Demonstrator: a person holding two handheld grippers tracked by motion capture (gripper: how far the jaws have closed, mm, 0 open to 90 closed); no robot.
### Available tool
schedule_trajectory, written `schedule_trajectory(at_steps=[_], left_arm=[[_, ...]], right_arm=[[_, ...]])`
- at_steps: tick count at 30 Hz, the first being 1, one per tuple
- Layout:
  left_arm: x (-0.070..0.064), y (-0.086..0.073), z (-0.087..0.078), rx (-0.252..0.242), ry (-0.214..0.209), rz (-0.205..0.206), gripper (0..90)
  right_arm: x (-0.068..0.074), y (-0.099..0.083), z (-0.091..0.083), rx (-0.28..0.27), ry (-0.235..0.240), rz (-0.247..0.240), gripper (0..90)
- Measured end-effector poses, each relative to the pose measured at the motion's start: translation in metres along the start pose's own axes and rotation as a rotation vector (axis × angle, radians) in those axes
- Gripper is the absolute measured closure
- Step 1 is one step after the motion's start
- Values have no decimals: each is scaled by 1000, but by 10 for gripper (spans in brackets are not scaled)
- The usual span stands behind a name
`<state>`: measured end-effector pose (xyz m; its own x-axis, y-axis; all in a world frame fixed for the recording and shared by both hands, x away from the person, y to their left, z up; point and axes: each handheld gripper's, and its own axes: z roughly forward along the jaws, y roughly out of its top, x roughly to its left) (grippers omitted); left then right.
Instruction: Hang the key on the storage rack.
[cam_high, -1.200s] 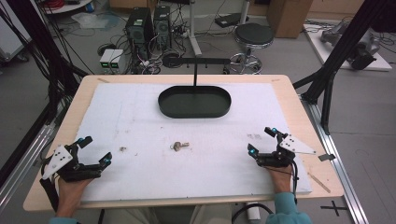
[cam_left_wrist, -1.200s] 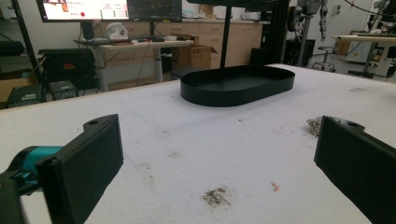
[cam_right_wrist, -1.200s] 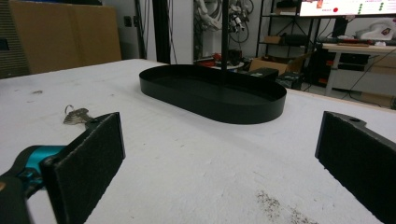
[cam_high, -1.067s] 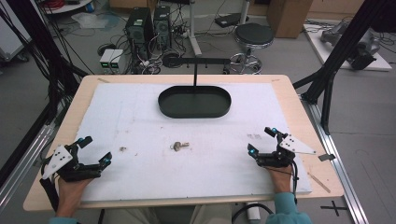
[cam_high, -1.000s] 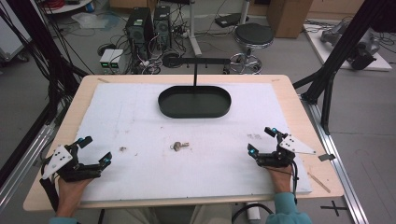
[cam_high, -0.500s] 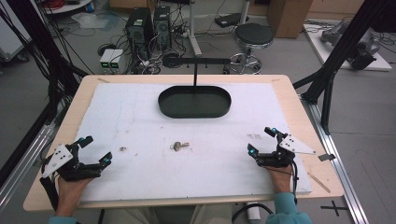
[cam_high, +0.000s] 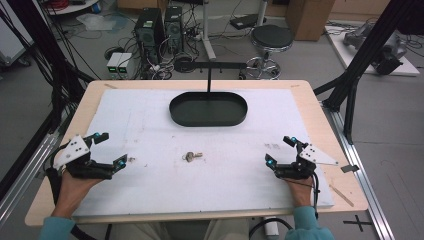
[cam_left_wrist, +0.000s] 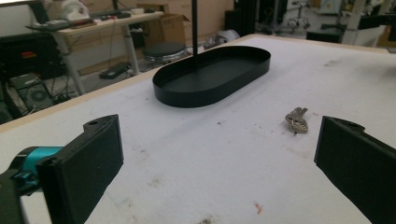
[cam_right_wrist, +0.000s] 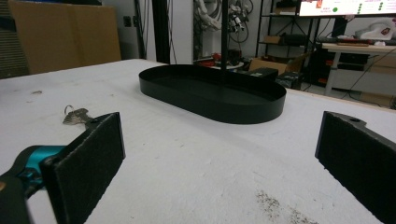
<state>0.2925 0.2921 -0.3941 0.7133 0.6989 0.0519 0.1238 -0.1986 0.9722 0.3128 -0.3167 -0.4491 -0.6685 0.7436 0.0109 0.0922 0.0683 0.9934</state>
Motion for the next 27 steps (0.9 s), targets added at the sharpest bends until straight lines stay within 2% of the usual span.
schedule_trajectory(at_steps=[2,8,12,18,24,25,27], left_arm=[[2,11,7,33,-48,11,17],[4,35,33,136,-150,54,17],[4,47,48,201,-185,87,17],[4,53,71,274,-222,90,17],[-5,57,95,330,-263,109,17],[-7,57,99,337,-278,101,17],[-11,59,106,377,-292,135,17]], right_arm=[[0,0,0,0,0,0,6],[0,0,0,-1,4,4,6],[0,0,0,0,7,7,6],[0,0,0,-1,4,3,6],[0,0,0,1,5,9,6],[0,0,0,-1,6,6,6],[0,0,0,-1,6,6,6]])
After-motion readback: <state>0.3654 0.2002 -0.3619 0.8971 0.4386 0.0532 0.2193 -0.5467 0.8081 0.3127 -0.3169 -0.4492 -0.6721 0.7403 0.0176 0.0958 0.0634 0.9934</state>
